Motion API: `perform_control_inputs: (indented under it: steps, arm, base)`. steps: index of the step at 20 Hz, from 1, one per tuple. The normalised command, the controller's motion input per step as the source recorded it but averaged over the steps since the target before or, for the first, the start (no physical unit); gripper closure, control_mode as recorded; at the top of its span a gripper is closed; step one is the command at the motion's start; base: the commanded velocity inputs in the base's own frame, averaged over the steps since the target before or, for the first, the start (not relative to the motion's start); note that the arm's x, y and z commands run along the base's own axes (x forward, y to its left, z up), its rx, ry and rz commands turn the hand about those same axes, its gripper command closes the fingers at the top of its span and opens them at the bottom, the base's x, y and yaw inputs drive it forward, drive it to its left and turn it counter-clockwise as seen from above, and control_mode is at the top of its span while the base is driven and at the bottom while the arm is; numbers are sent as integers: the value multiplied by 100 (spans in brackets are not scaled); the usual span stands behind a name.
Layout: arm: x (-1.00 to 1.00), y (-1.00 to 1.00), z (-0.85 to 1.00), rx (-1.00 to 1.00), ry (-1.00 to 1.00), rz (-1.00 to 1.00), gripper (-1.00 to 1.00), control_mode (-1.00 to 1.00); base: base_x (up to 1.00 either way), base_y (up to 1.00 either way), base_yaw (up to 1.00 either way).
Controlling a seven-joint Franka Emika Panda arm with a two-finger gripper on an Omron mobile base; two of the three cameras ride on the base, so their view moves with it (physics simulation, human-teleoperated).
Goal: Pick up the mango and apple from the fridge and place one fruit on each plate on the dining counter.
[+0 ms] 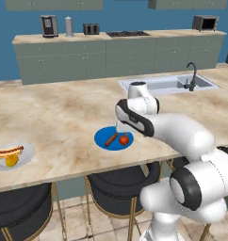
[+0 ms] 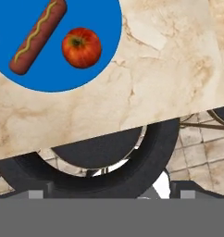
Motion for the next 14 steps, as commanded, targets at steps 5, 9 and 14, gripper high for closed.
perform_control_inputs:
  steps: [5,9,14]
  arm:
    - [-100,-65,8,10,-11,-1,-100,-100]
    - [-100,-51,24,6,-8,0,-100,-100]
    - [-100,-8,38,0,-8,0,-100,-100]
  base:
    - [0,0,0]
    - [0,0,0]
    - [0,0,0]
